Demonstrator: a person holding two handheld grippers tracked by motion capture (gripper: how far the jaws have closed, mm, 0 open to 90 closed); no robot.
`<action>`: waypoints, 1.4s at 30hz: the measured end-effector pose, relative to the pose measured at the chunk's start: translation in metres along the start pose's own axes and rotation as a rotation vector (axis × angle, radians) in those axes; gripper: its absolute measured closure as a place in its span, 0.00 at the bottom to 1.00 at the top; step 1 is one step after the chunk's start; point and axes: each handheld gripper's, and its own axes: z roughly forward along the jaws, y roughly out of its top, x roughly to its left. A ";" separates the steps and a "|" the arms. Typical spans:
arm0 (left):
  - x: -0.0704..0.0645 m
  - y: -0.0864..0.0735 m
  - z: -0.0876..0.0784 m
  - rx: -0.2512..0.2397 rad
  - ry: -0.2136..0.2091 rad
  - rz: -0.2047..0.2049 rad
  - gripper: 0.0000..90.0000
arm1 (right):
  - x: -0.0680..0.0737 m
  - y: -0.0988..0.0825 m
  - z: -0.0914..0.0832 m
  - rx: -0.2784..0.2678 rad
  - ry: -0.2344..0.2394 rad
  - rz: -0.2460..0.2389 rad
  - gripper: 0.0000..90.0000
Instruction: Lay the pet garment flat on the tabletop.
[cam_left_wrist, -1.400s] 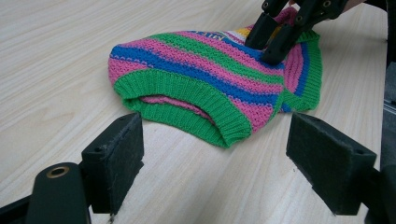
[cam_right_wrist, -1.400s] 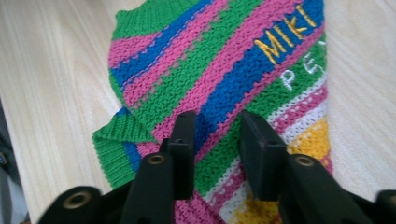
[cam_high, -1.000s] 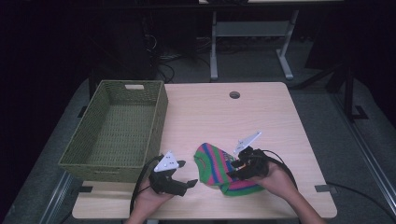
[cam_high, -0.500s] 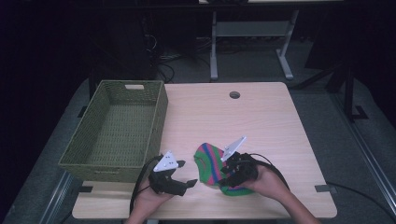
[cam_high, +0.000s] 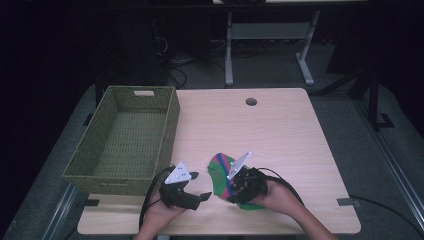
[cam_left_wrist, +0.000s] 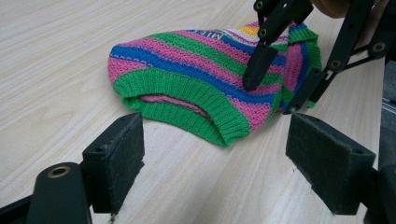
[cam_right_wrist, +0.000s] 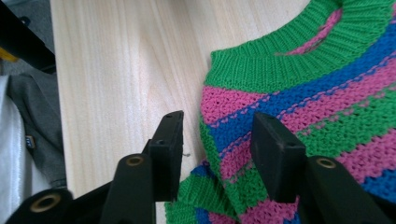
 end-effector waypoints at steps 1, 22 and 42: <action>0.000 0.000 0.000 0.004 -0.002 -0.003 0.21 | 0.000 0.000 0.001 0.000 -0.002 0.000 0.61; 0.000 0.000 0.001 0.008 -0.011 -0.001 0.21 | 0.010 0.001 0.009 0.011 -0.137 -0.066 0.84; 0.002 0.002 0.002 0.018 -0.027 -0.009 0.25 | 0.002 -0.003 -0.017 -0.090 -0.061 0.014 0.95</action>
